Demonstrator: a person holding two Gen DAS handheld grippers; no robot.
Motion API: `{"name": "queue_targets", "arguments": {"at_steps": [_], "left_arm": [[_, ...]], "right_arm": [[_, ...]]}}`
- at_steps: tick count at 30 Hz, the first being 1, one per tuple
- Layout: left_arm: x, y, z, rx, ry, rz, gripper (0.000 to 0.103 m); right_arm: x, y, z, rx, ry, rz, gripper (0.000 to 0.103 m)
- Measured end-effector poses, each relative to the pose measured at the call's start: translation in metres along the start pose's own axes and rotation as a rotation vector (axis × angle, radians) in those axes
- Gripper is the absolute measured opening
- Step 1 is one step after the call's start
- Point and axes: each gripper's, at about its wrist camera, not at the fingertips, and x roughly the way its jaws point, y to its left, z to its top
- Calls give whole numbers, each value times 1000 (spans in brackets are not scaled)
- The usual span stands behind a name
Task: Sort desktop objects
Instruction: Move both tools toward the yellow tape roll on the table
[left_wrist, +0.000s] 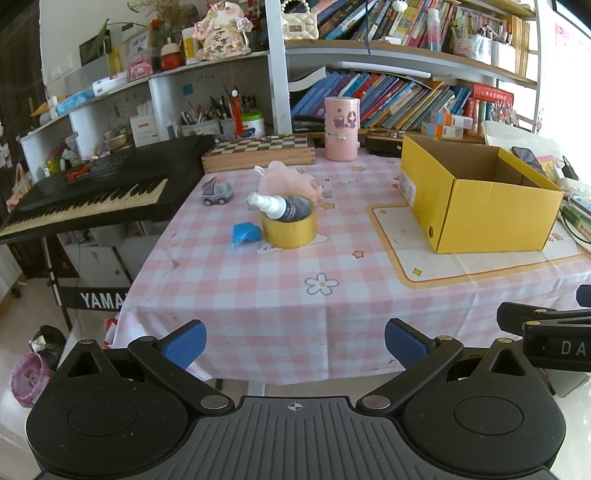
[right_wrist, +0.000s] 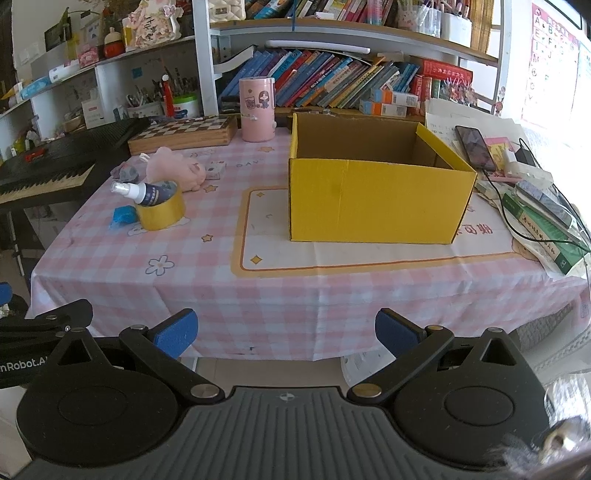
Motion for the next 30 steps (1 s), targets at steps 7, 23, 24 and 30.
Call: {"name": "queue_targets", "arguments": {"at_steps": [7, 23, 24, 30], "left_arm": [[-1, 2, 0, -7, -5, 2, 103], [-5, 17, -1, -16, -26, 3, 103], [-5, 19, 0, -19, -28, 7, 103], [-5, 27, -1, -40, -28, 24, 103]], "right_arm": [[-1, 6, 1, -14, -5, 1, 103], [-1, 24, 6, -41, -16, 18, 103], [-1, 26, 7, -45, -19, 21, 103], [0, 33, 9, -60, -22, 48, 103]]}}
